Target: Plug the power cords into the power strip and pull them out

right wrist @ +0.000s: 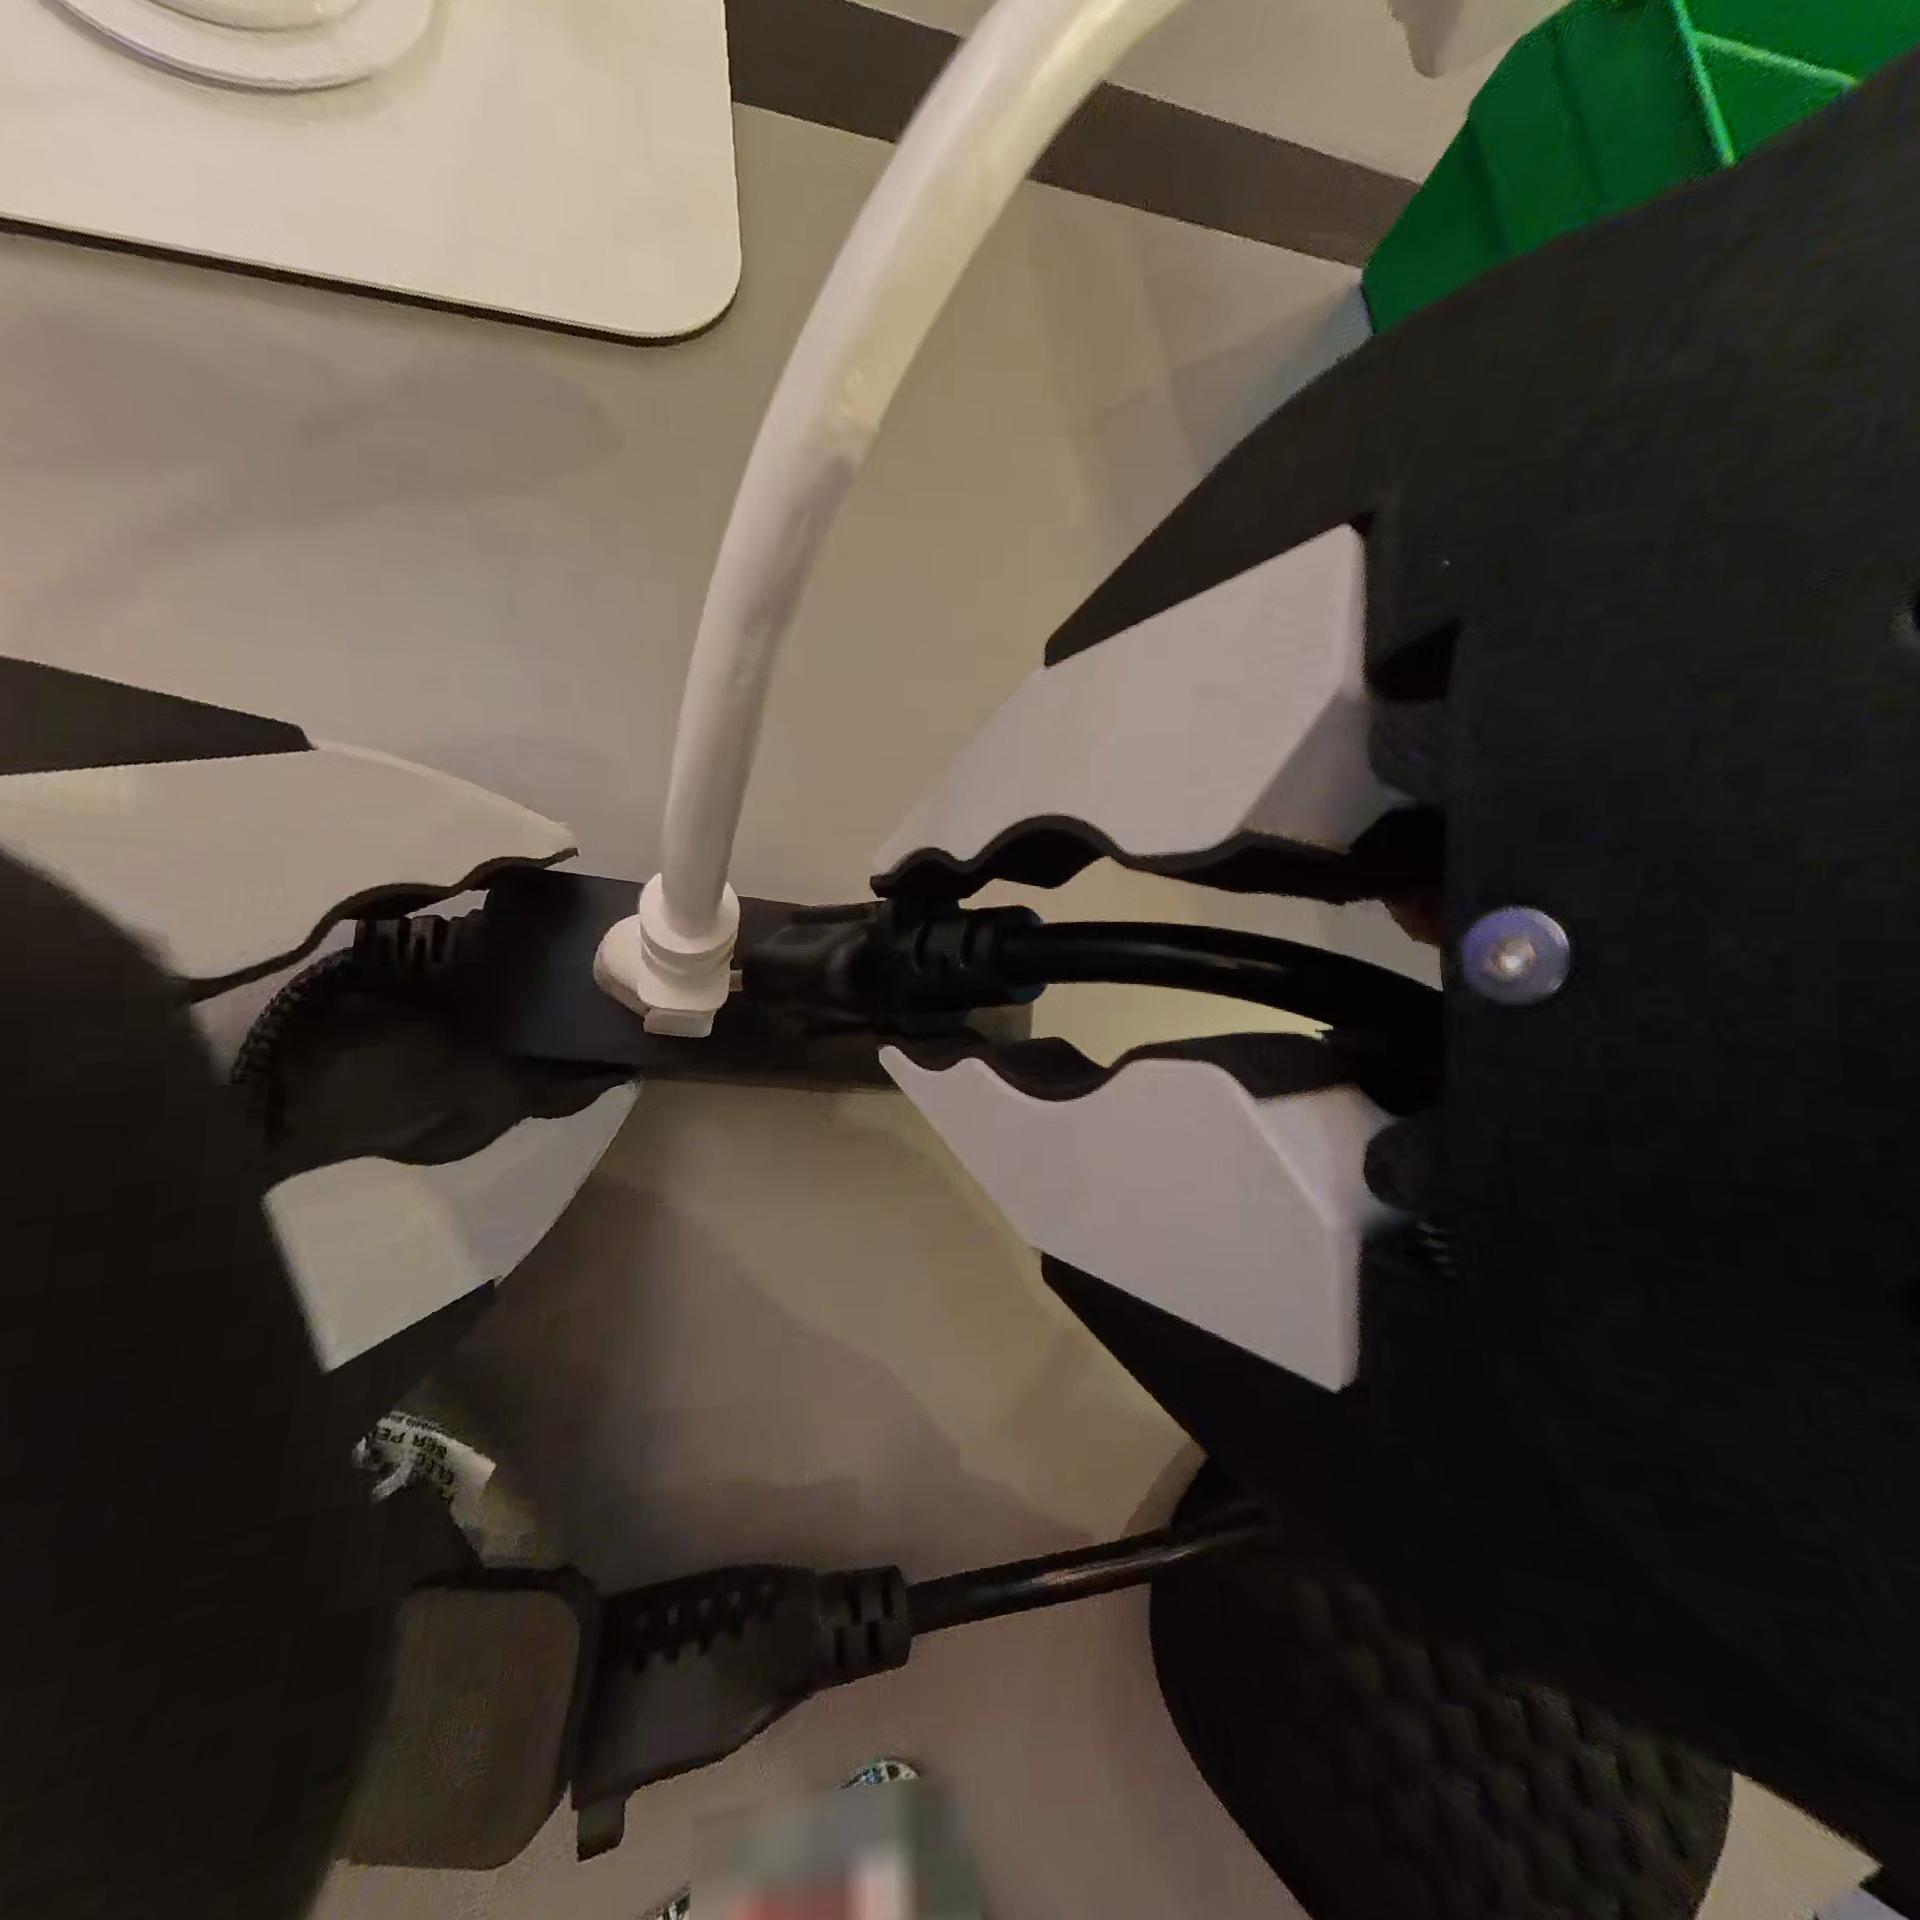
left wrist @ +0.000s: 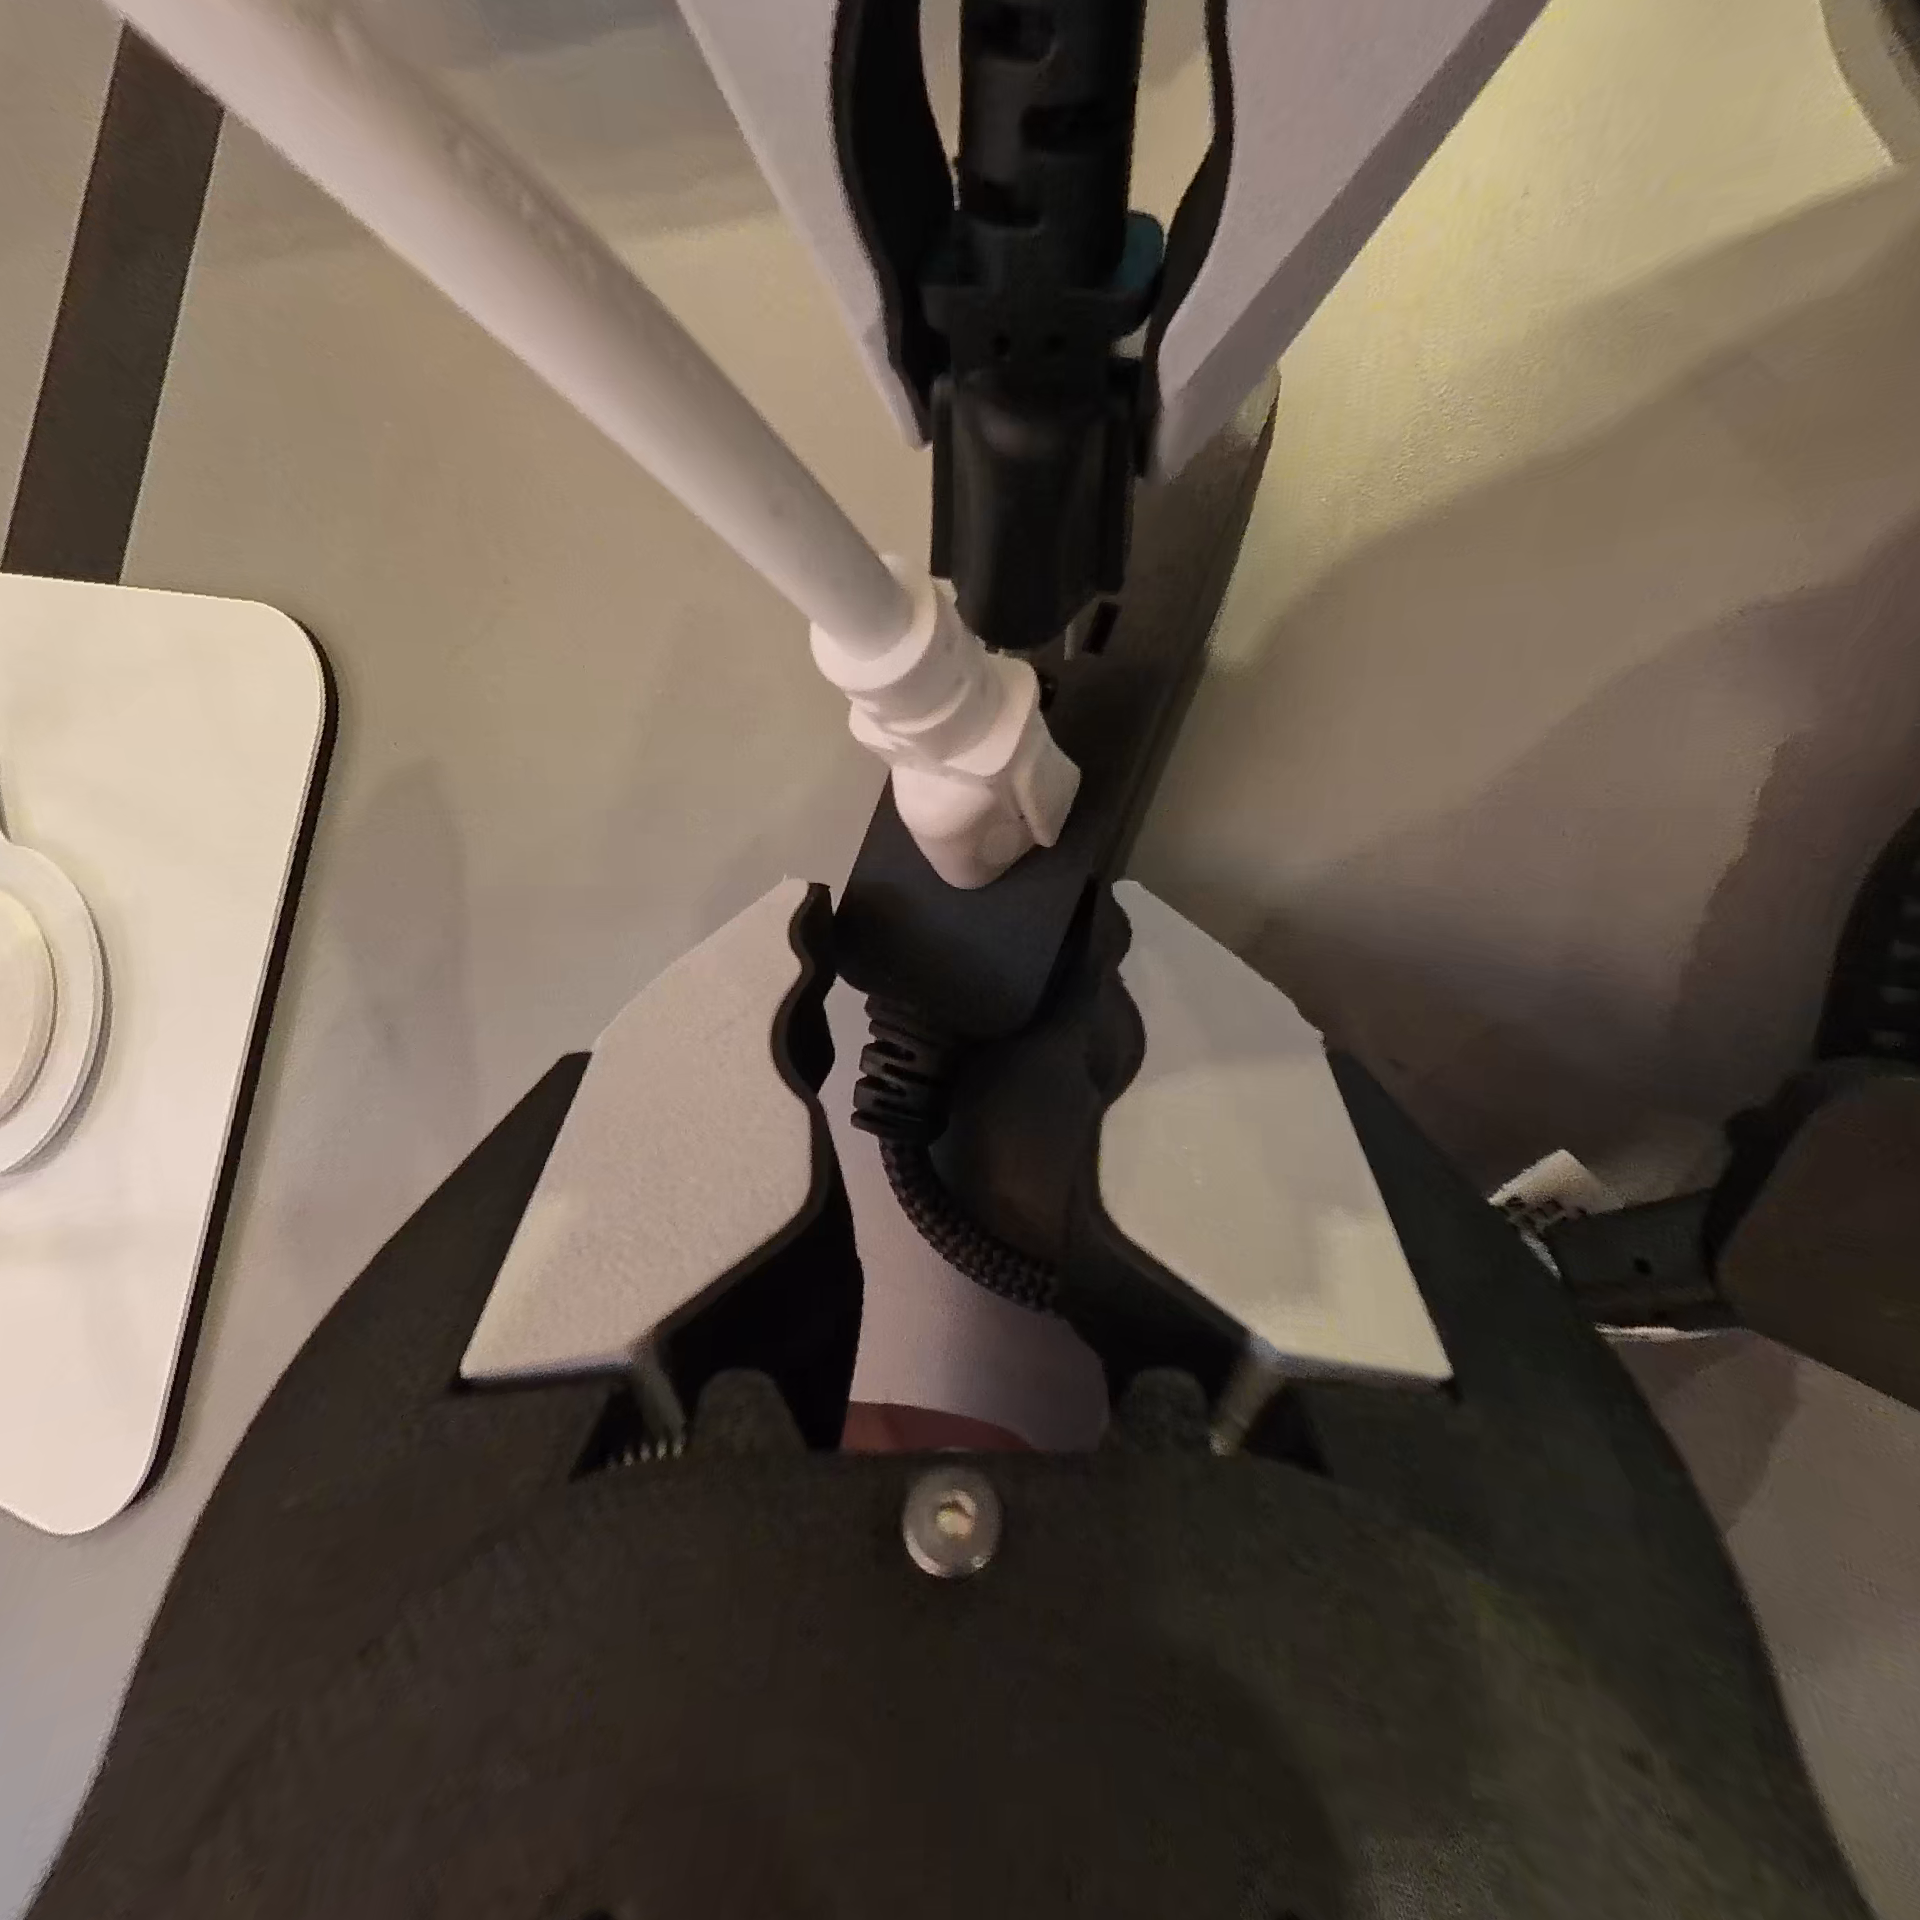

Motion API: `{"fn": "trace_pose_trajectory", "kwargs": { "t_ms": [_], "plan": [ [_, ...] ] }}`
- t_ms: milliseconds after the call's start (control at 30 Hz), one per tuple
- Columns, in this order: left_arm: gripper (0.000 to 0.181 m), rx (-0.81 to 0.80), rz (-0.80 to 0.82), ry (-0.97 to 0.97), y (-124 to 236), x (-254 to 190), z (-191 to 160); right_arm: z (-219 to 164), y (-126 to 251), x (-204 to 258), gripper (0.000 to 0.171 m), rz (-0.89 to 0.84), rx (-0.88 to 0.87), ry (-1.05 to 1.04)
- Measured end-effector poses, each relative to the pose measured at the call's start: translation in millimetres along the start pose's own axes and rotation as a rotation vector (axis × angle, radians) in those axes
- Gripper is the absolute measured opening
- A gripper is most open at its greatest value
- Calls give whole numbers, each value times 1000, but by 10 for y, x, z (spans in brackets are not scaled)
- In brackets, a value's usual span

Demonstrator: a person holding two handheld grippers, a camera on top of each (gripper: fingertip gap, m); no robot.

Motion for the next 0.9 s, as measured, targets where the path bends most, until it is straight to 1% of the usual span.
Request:
{"fn": "trace_pose_trajectory", "kwargs": {
  "t_ms": [267,367,433,533,733,800,900],
  "plan": [
    [46,-9,2,3,0,-2,-9,-19,-67,-5,22,25,-11,14],
    [47,-14,2,5,-2,-4,-12,30,-48,-12,22,44,32,5],
    [47,-16,-2,3,-3,-8,-9,111,-32,-20,23,92,10,-28],
    [47,-5,-2,0,-1,-6,-9,135,-31,-36,24,92,38,-12],
    [47,-33,-2,9,-3,-13,-31,58,-53,-50,23,137,-37,-50],
    [47,-28,1,0,-2,-16,-30,48,-54,-43,23,128,-74,-31],
    [47,-29,-3,-5,-4,-14,-32,40,-53,-43,23,126,-85,-23]
  ]
}}
Point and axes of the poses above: each gripper's, where its closed fingertips meet, y back along the fingers, z out of its top, x = y × z across the jaws, the point moved 7 cm from there along y, back along the fingers, and after that the axes turned 8 degrees about x, right-handed, at the moved point
